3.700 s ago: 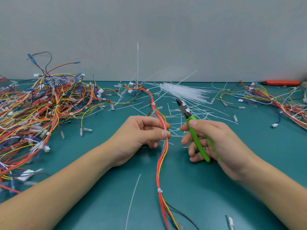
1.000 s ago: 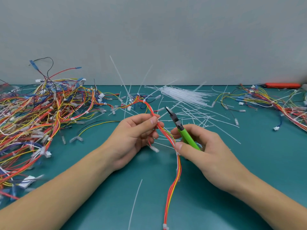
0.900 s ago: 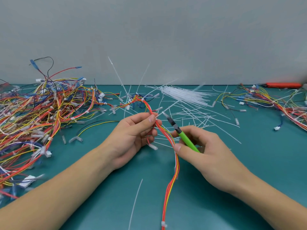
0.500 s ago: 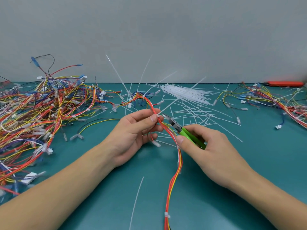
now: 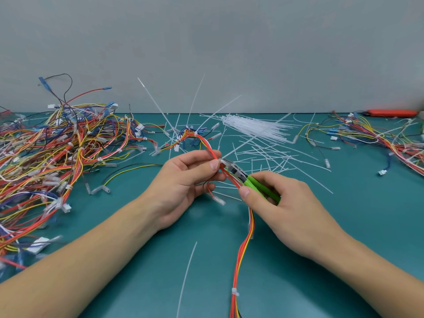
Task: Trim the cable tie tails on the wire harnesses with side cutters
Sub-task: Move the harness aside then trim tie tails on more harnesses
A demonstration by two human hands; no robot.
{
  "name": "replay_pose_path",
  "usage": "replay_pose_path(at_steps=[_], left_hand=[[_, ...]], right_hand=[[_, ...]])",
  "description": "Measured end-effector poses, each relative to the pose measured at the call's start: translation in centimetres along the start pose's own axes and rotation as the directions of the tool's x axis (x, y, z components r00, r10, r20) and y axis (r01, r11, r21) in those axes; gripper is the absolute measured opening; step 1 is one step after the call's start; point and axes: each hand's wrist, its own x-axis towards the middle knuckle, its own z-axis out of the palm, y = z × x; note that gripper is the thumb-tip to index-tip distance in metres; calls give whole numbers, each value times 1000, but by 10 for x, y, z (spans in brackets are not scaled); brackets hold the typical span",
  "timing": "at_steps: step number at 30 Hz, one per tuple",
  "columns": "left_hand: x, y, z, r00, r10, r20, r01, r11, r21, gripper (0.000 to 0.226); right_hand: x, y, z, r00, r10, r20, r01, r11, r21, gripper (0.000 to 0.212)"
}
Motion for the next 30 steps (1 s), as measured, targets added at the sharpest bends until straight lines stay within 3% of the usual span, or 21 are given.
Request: replay_pose_path(at_steps=[30], left_hand=[[1,-1,-2,1000,-9,16,9,1000,25,20]], right_hand=[[6,5,-7,997,-42,68,50,993,-106,35]])
